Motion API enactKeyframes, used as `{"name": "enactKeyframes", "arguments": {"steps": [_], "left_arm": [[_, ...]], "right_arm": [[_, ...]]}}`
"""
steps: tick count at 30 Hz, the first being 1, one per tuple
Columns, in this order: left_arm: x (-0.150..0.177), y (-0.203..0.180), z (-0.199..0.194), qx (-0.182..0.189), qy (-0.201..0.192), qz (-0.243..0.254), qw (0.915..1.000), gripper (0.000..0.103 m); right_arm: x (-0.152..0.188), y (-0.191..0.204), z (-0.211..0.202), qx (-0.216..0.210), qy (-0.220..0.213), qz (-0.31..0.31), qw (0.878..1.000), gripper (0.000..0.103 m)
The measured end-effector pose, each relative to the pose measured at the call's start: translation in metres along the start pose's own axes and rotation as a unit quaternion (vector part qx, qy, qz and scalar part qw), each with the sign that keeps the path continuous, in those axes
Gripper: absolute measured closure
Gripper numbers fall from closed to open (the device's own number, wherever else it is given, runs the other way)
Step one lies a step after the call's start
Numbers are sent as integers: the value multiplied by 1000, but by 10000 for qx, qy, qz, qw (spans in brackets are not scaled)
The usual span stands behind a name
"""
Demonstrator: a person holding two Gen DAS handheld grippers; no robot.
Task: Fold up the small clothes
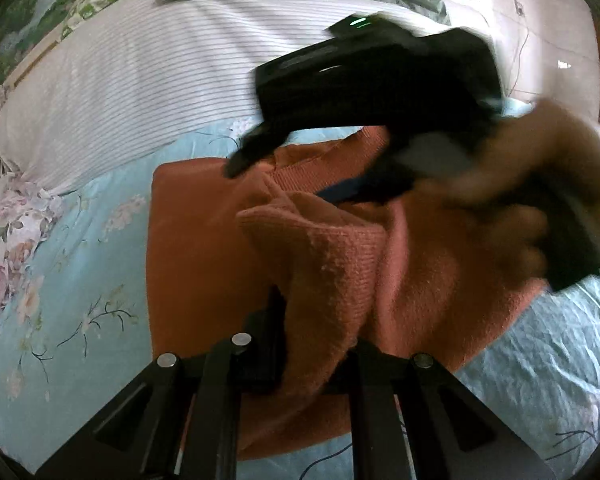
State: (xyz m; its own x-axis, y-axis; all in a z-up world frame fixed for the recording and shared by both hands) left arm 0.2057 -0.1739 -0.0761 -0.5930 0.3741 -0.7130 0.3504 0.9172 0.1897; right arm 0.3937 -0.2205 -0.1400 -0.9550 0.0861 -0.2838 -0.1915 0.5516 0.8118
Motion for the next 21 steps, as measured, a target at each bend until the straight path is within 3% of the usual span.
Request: {"name": "enactKeyframes", "arguments": {"steps": [2,6,11,16,21], "left_arm": [[0,2,-4,56,-5,-46,10000,93],[-13,-3,-17,179,-98,3,9998,94],[-41,-24,-42,957,-372,-164,9946,94],[-63,-70,-22,1595,-251,-231,9866,94],[-66,-111,3,1844,-21,-29,9828,94]], "right_arm": [[-9,3,12,55,46,-77,9999,79],[-7,29,-18,-118,-414,-536,9976,85],[9,48,-98,269,-946,-1122,9888,85],[21,4,-145,962,-1062,-909,9855,85],[29,-41,-158,1237,-1085,-576,9847,85]]}}
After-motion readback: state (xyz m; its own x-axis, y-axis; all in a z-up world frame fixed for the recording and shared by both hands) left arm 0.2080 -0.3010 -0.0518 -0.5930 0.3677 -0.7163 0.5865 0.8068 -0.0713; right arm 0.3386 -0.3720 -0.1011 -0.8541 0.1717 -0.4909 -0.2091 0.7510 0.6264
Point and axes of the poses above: each gripper's, at about its wrist camera, not at the fingertips, and z roughly the way its jaws point, y to its left, x to its underside, the point moved 1 cm from there along z, roughly the way its jaws point, and after that the axes turned 4 degrees about y, right-handed, at the moved point
